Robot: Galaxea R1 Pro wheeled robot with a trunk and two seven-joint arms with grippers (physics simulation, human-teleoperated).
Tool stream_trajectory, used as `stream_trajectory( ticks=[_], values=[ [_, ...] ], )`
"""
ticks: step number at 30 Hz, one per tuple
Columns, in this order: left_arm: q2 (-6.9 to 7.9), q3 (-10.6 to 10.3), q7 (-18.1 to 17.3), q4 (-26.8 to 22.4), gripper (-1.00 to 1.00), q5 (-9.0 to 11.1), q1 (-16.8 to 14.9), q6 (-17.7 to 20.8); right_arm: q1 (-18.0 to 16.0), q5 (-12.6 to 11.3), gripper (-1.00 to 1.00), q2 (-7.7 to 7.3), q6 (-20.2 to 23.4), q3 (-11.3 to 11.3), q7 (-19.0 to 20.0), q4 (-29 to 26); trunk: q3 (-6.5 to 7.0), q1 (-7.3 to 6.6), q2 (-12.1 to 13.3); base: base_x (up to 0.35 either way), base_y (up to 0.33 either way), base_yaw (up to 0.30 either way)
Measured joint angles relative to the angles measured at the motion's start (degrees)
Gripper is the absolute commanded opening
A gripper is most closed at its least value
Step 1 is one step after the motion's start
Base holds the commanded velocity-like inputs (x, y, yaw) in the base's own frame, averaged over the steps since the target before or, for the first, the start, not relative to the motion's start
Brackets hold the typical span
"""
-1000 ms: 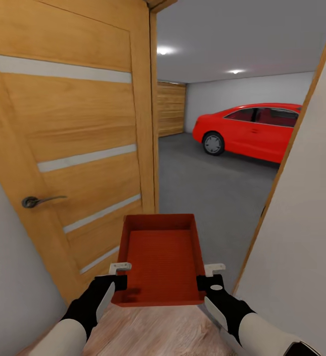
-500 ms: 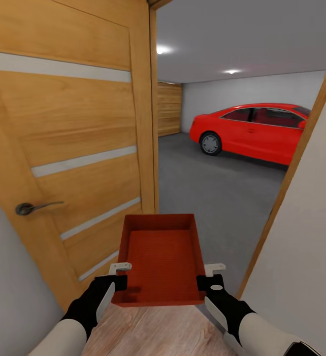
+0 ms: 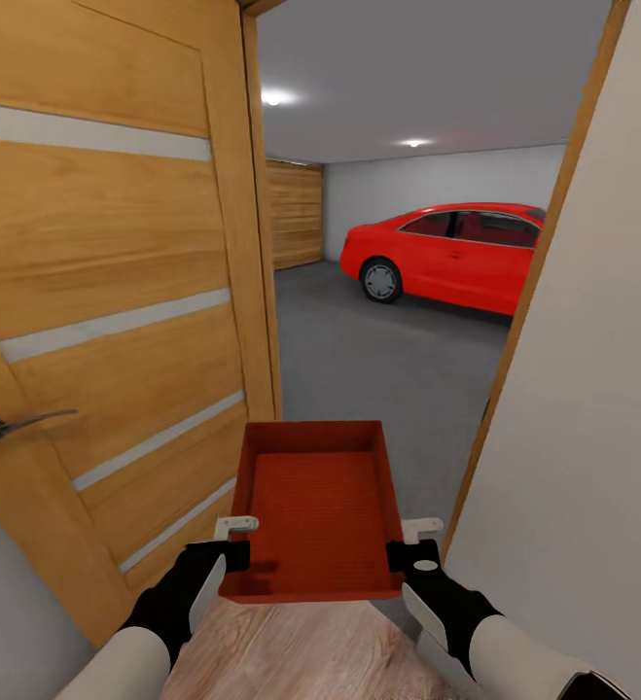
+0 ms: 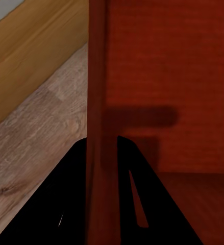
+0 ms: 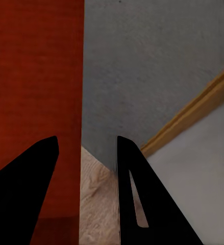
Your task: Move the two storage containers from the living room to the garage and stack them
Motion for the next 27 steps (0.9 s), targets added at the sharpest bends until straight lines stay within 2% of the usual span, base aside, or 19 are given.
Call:
stream_trajectory(
  ticks=[4, 12, 20, 27],
  values=[
    [0.0, -0.04, -0.06, 0.12, -1.0, 0.0, 0.0, -0.16, 0.01, 0.03, -1.0, -0.03, -0.03, 0.01, 0.02, 0.0, 0.0, -0.01, 0.0, 0.08, 0.085, -0.157],
    [0.0, -0.02, -0.22, 0.38, -1.0, -0.03, 0.03, -0.55, 0.02, 0.13, -1.0, -0.07, -0.07, 0.06, 0.03, 0.01, 0.0, -0.02, -0.01, 0.175, 0.222, -0.018],
    [0.01, -0.13, 0.01, -0.05, -1.0, 0.01, 0.01, -0.06, 0.0, 0.05, -1.0, -0.03, -0.07, -0.03, 0.03, -0.01, 0.0, 0.0, 0.0, 0.035, 0.035, -0.015],
    [0.0, -0.15, 0.07, -0.14, -1.0, 0.02, 0.0, 0.03, 0.01, 0.07, -1.0, -0.03, -0.07, -0.08, 0.02, -0.03, 0.0, 0.0, 0.0, 0.001, 0.001, -0.235]
  ],
)
